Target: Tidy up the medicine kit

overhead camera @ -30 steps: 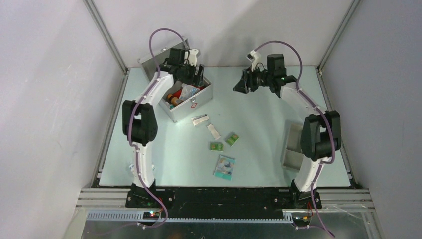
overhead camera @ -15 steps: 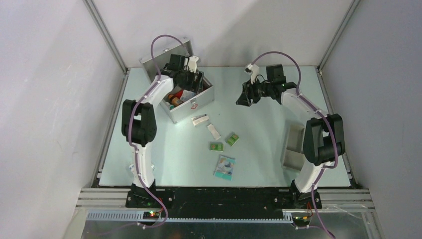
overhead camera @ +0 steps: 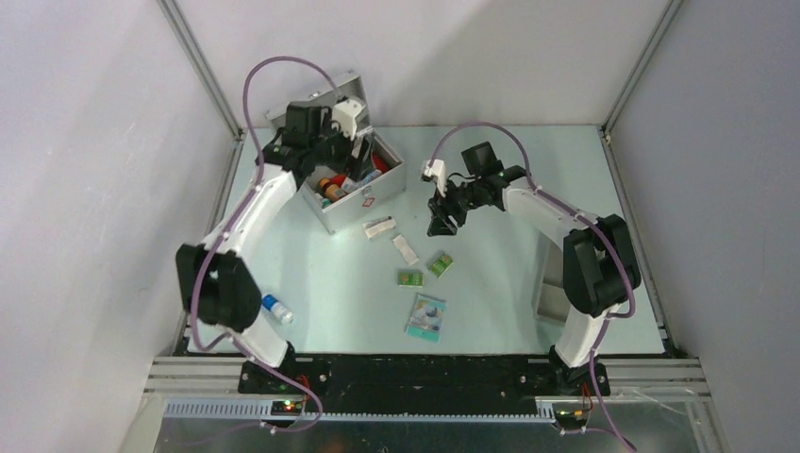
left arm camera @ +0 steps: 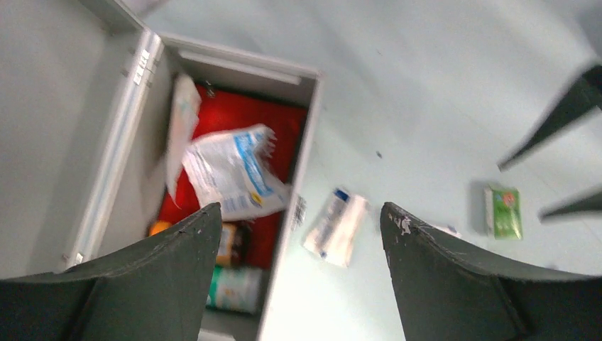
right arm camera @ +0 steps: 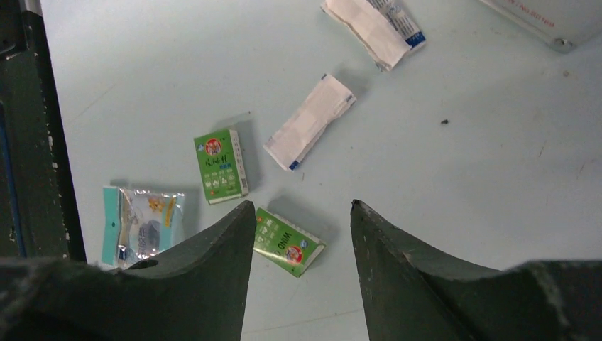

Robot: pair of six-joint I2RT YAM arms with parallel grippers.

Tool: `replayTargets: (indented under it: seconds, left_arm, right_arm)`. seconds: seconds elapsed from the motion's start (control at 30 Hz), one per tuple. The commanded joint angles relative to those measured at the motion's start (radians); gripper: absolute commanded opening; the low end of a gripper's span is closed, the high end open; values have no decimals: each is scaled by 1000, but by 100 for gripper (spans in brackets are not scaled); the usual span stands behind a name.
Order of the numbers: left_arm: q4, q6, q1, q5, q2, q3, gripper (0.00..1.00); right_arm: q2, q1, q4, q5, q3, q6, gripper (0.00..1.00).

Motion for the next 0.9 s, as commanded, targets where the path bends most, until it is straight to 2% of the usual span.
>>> replayTargets:
  seconds: [0.0, 0.17, 0.3, 0.47, 0.57, 0.7, 0.87]
  left_arm:
    - [-13, 80, 14, 116, -210, -184, 87]
    - [-15, 116, 20, 177, -398, -486, 88]
    - [-12, 171, 21, 62, -467, -630, 87]
    - [9, 106, 58, -133, -520, -688, 89]
    - [12, 89, 90, -212, -524, -713, 90]
    - [29, 10, 150, -283, -494, -728, 90]
    - [46, -121, 216, -291, -498, -730, 90]
  right_arm:
    - [-7, -17, -63, 21, -9, -76, 55]
    - [-54, -8, -128, 33, -80, -166, 54]
    - [-68, 17, -200, 54, -111, -277, 56]
    - [-56, 84, -298, 46, -143, -425, 62]
    - [-48, 125, -327, 45, -174, -481, 69]
    - [-29, 219, -274, 152, -214, -440, 78]
    - [-9, 314, -211, 219, -228, -432, 80]
